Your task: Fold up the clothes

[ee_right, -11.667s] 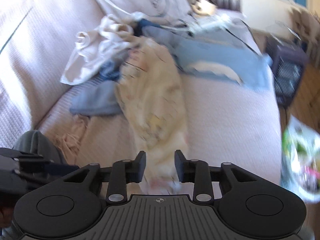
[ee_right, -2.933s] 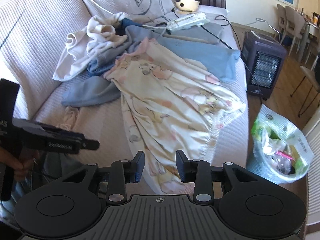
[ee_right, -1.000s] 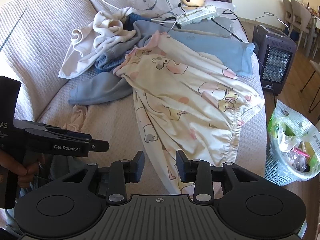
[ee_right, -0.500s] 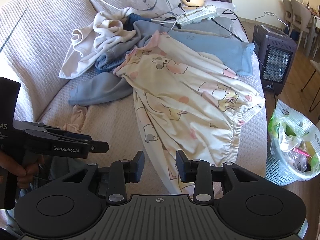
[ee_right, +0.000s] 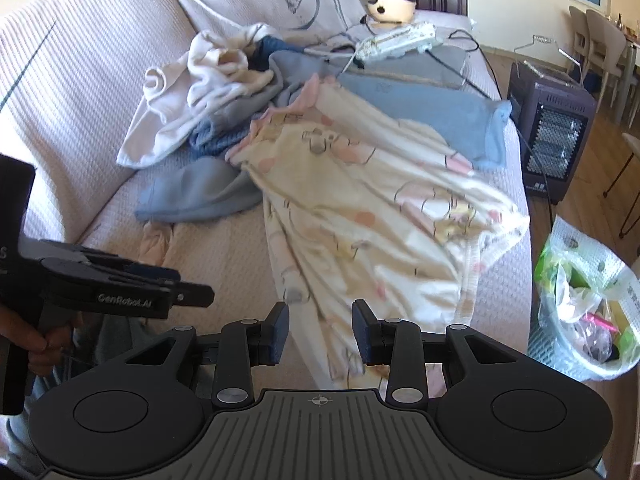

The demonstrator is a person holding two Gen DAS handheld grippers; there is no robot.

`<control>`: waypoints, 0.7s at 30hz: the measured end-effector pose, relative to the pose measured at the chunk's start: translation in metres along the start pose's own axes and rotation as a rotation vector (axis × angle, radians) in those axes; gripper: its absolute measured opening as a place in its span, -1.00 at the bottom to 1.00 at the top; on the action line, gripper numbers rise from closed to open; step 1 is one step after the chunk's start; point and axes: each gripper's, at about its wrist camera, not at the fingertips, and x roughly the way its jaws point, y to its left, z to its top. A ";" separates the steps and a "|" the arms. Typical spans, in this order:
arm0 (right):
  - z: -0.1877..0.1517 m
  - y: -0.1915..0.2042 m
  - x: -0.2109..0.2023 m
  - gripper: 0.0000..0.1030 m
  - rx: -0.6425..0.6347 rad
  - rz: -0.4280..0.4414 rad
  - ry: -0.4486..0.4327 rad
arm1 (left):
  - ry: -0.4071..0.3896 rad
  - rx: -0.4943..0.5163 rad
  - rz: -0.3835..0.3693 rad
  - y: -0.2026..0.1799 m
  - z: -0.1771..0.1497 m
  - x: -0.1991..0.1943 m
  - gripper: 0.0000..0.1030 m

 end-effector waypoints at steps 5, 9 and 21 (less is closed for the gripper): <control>0.023 -0.005 0.004 -0.32 -0.020 0.022 -0.040 | -0.046 -0.009 0.029 0.008 0.016 -0.001 -0.11; 0.040 0.004 0.020 -0.32 -0.087 0.060 -0.054 | -0.053 -0.023 0.069 0.018 0.029 0.005 -0.34; 0.153 0.011 0.122 -0.33 -0.275 0.097 -0.182 | -0.039 -0.141 0.105 0.056 0.045 0.016 -0.43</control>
